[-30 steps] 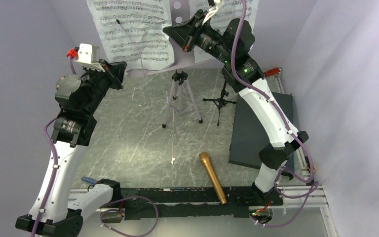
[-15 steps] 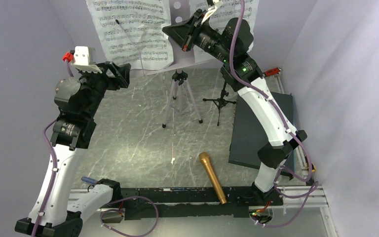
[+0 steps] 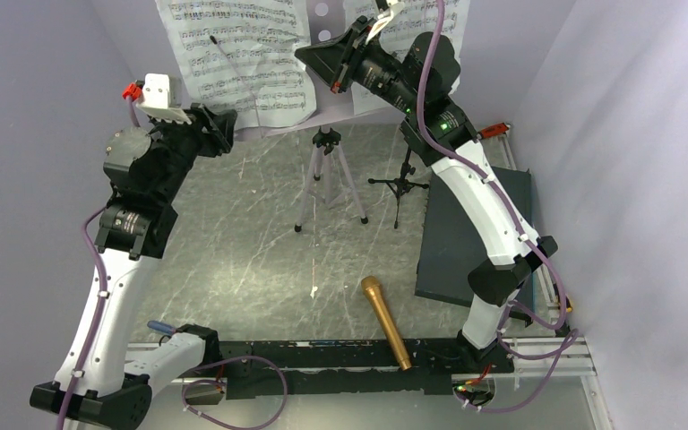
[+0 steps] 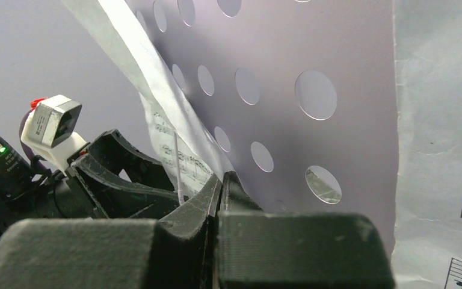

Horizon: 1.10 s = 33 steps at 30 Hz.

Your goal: Set up the instrument practice props

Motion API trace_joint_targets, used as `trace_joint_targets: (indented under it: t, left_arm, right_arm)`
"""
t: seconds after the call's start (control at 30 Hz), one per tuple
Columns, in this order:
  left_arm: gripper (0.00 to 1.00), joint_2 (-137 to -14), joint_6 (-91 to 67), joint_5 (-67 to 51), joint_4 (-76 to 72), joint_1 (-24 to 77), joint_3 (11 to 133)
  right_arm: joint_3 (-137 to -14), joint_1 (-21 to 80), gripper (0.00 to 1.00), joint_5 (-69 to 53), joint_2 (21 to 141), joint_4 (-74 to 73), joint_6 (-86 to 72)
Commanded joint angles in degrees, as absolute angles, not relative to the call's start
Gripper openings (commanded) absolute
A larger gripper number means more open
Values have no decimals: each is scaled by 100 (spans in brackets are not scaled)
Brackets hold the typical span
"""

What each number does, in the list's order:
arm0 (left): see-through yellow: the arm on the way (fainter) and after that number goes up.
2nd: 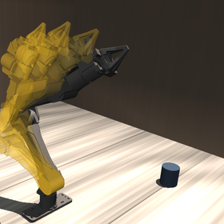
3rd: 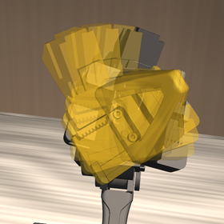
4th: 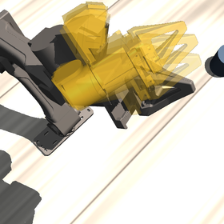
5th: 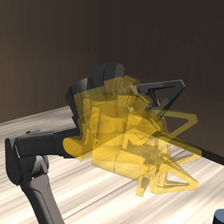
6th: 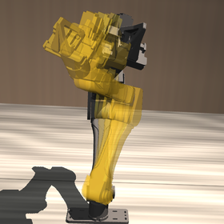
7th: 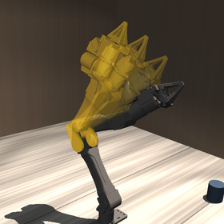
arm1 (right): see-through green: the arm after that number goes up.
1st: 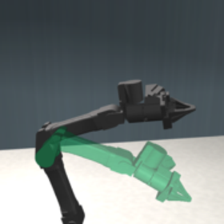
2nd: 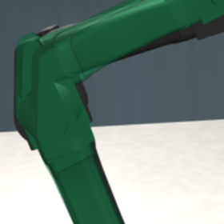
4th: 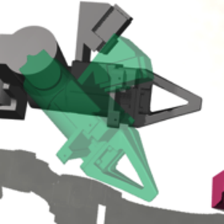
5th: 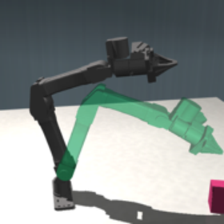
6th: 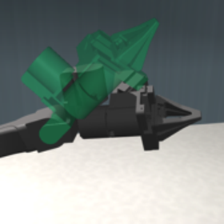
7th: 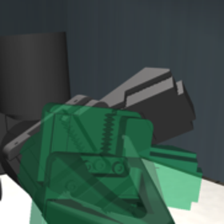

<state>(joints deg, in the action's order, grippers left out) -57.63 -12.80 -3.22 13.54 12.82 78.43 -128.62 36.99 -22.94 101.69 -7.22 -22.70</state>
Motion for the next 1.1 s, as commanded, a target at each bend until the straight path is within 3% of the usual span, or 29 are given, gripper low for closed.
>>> trace_joint_targets:
  t: [0.0, 0.53, 1.07]
  left_arm:
    - [56, -5730, -1274, -606, 975, 1266, 8011]
    - [4, -5499, -1426, -576, 923, 1266, 7727]
    - [3, -5146, -1595, -220, 805, 1266, 7189]
  right_arm:
    - [-12982, 3691, 0, -2325, 10064, -498, -2220]
    - [-13087, 3689, 0, -2379, 10151, -485, -2284]
    - [-13215, 3696, 0, -2532, 10300, -309, -2564]
